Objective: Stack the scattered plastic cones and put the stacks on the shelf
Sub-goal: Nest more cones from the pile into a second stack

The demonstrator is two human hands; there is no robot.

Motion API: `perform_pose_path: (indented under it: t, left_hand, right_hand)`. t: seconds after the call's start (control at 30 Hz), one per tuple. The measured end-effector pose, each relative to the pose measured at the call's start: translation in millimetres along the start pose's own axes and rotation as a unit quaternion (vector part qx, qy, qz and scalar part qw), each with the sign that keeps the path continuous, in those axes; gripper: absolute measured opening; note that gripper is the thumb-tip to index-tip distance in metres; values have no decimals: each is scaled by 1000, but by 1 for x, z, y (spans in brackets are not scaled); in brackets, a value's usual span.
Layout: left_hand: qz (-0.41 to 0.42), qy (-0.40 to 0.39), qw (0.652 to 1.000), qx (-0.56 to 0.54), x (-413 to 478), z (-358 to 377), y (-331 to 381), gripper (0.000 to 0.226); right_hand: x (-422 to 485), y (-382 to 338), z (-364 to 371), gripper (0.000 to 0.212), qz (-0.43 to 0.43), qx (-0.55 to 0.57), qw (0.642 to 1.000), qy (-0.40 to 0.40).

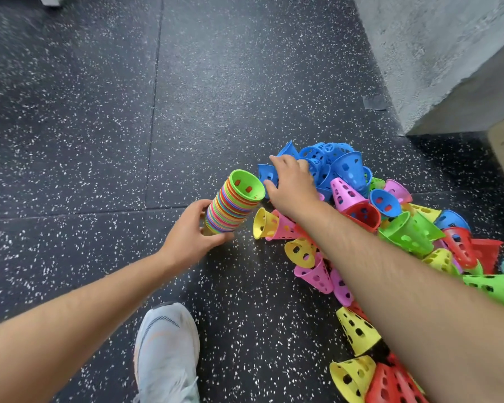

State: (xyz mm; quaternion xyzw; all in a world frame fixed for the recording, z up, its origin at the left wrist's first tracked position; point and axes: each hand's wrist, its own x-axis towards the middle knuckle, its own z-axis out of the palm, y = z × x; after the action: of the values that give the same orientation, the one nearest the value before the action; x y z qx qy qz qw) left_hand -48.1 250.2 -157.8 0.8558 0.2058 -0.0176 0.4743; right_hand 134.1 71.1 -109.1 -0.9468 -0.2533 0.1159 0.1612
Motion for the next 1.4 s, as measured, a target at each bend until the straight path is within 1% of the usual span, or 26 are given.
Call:
perform_pose_path:
  t: [0.07, 0.13, 0.2, 0.37, 0.47, 0.57, 0.63, 0.7, 0.73, 0.77, 0.83, 0.9, 0.97, 1.03, 1.07, 1.13, 1.17, 1.23, 1.33, 1.4]
  left_hand:
    - [-3, 4, 1000, -3, -1, -2, -1, 67]
    - [-4, -1, 1000, -4, 0, -3, -2, 68]
    - [-4, -10, 1000, -3, 1, -4, -4, 70]
    - [0, -8, 1000, -7, 1, -4, -6, 70]
    - [-1, -9, 1000, -10, 2, -5, -6, 70]
    - [1, -13, 1000, -14, 0, -4, -4, 69]
    - [4, -19, 1000, -15, -1, -3, -3, 70]
    - [9, -21, 1000, -13, -3, -3, -3, 70]
    - [10, -21, 1000, -12, -4, -2, -3, 71]
    - [11, -21, 1000, -12, -5, -2, -4, 73]
    - [13, -22, 1000, -14, -6, 0, -4, 77]
    - [17, -21, 1000, -14, -7, 1, -3, 77]
    - [20, -23, 999, -9, -7, 0, 0, 76]
    - [22, -30, 999, -9, -7, 0, 1, 75]
    - [23, -34, 999, -10, -8, -1, 1, 74]
    - [24, -39, 999, -19, -8, -1, 0, 74]
    - [23, -40, 999, -26, -9, -1, 0, 74]
    - [19, -41, 998, -42, -10, -1, -1, 74]
    - [20, -38, 997, -60, -10, -1, -3, 70]
    - [19, -34, 997, -68, -11, -2, -5, 67]
  right_hand:
    - [13, -2, 9, 53, 1, -71, 997, -22]
    - [21, -4, 15, 40, 10, -106, 994, -20]
    - [24, -5, 18, 26, 25, -110, 994, 0]
    - [8, 4, 9, 19, 23, -42, 998, 42]
    - [-14, 7, -10, 18, 13, 36, 994, 107]
    - [-37, 5, -33, 15, -9, 105, 974, 200]
    - [-52, 2, -47, 12, -39, 137, 956, 257]
    - [-67, -5, -56, 9, -79, 165, 939, 291]
    - [-74, -9, -58, 8, -102, 172, 935, 293]
    - [-81, -13, -56, 8, -127, 171, 934, 286]
    - [-91, -16, -49, 10, -168, 153, 943, 244]
    - [-99, -13, -40, 16, -180, 151, 951, 199]
    - [-105, -6, -33, 24, -149, 184, 954, 186]
    - [-107, 3, -25, 27, -80, 212, 959, 169]
    - [-106, 8, -20, 27, -45, 208, 966, 148]
    - [-103, 15, -11, 33, -10, 164, 983, 88]
    - [-102, 16, -6, 38, -16, 125, 990, 60]
    - [-98, 15, 3, 50, -55, 36, 998, 16]
    - [-89, 7, 17, 72, -107, -65, 991, -38]
    - [-84, 2, 26, 80, -122, -107, 984, -67]
